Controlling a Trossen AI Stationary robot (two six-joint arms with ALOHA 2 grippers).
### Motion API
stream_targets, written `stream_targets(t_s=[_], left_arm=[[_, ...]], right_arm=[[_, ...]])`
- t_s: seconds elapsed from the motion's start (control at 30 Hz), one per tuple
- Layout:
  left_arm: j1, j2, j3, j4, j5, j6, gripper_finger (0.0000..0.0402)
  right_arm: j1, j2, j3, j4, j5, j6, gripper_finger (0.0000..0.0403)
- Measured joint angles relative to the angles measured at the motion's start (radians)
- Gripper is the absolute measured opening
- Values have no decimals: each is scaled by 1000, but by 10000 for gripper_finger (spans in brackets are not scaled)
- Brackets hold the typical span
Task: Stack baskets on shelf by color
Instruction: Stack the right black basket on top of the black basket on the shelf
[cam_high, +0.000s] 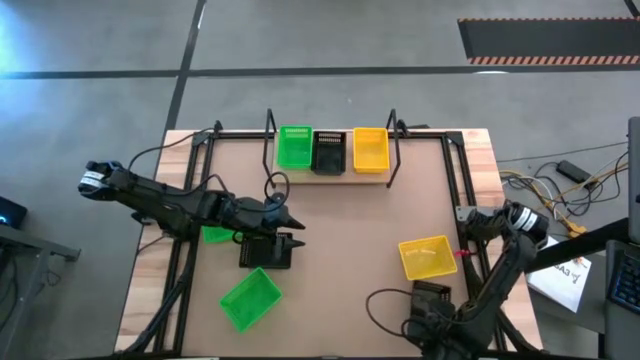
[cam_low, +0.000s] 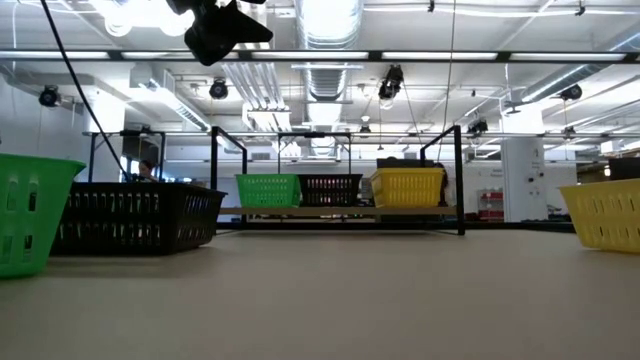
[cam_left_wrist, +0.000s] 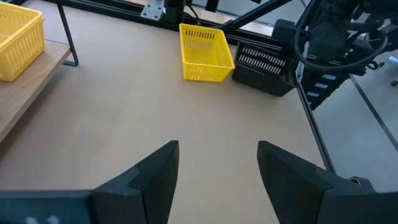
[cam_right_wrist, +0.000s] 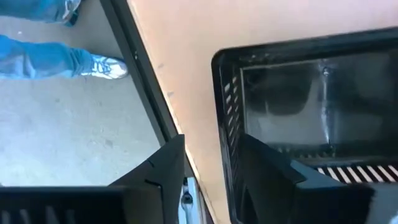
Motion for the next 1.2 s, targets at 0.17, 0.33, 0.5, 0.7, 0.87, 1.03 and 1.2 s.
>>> stream_targets(t_s=[0.17, 0.33, 0.5, 0.7, 0.87, 1.03, 1.2], left_arm=[[0, 0, 0, 0, 0, 0, 203], [0, 0, 0, 0, 0, 0, 203], [0, 0, 0, 0, 0, 0, 203], [0, 0, 0, 0, 0, 0, 203], [0, -3, 0, -1, 0, 0, 203], [0, -26, 13, -1, 1, 2, 203], [0, -69, 25, -1, 0, 3, 203]], right_arm=[[5, 19, -6, -18, 0, -4, 162], [4, 48, -10, -29, 0, -44, 138], [4, 65, -11, -30, -25, -61, 64], [4, 59, -11, -32, -51, -53, 14], [3, 44, 56, -40, -70, -76, 10], [-21, 43, 192, -45, -83, -196, 9], [-103, 43, 324, -70, -79, -328, 9]])
